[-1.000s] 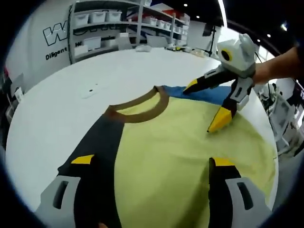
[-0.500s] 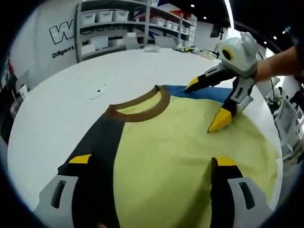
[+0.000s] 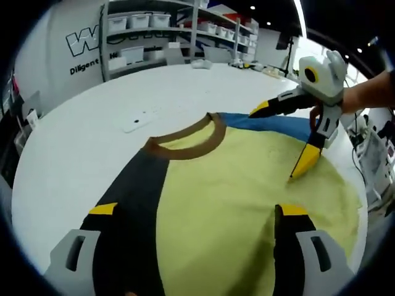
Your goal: Fold the garment on the visible template until the final outline fits inside the template.
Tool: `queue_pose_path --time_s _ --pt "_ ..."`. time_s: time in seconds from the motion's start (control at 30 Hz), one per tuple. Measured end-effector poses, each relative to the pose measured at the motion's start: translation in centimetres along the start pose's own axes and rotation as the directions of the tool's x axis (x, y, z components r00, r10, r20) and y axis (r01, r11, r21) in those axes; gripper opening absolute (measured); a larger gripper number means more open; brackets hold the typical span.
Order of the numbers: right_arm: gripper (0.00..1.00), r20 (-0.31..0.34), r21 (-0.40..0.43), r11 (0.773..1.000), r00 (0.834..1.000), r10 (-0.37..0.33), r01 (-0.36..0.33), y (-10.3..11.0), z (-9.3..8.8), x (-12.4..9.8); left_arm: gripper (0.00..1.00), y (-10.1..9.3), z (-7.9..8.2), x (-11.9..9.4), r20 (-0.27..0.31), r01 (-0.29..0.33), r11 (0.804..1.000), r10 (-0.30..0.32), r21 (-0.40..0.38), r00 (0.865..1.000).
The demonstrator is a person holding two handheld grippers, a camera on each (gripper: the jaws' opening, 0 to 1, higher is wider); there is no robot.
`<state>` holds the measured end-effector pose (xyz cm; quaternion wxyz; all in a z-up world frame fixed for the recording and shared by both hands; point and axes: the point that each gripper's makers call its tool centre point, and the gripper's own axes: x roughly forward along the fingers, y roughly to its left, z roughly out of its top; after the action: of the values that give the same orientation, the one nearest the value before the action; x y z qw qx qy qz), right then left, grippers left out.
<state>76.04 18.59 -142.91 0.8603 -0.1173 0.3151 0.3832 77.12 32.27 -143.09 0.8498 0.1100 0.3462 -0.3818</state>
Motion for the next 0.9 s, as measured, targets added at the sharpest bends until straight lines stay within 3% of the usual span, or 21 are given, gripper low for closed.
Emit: queue_pose_path --time_s 0.13,0.33,0.5,0.77,0.9 --pt "0.93 0.015 0.000 1.000 1.000 -0.003 0.003 0.1 0.5 -1.4 0.99 -0.8 0.8 -1.3 0.038 0.016 0.998 -0.018 0.061 0.999" --pt "0.95 0.063 0.024 1.000 0.998 -0.022 0.020 0.7 1.4 -3.7 0.99 -1.2 -0.1 -2.7 0.018 0.013 1.000 -0.013 0.014 1.000" --pt "0.97 0.062 0.012 0.999 0.998 -0.033 0.032 1.4 1.4 -4.7 0.99 -2.0 -0.8 -3.6 0.011 0.020 1.000 -0.020 0.016 1.000" --pt "0.99 0.084 0.017 0.999 0.995 -0.053 0.051 2.4 2.1 -6.6 0.99 -2.9 0.0 -6.1 0.063 0.019 0.998 -0.022 0.056 0.998" --pt "0.99 0.088 0.030 0.998 0.994 -0.063 0.060 3.2 1.9 -7.6 0.99 -3.2 -0.3 -6.9 0.073 0.009 0.999 -0.013 0.048 0.997"
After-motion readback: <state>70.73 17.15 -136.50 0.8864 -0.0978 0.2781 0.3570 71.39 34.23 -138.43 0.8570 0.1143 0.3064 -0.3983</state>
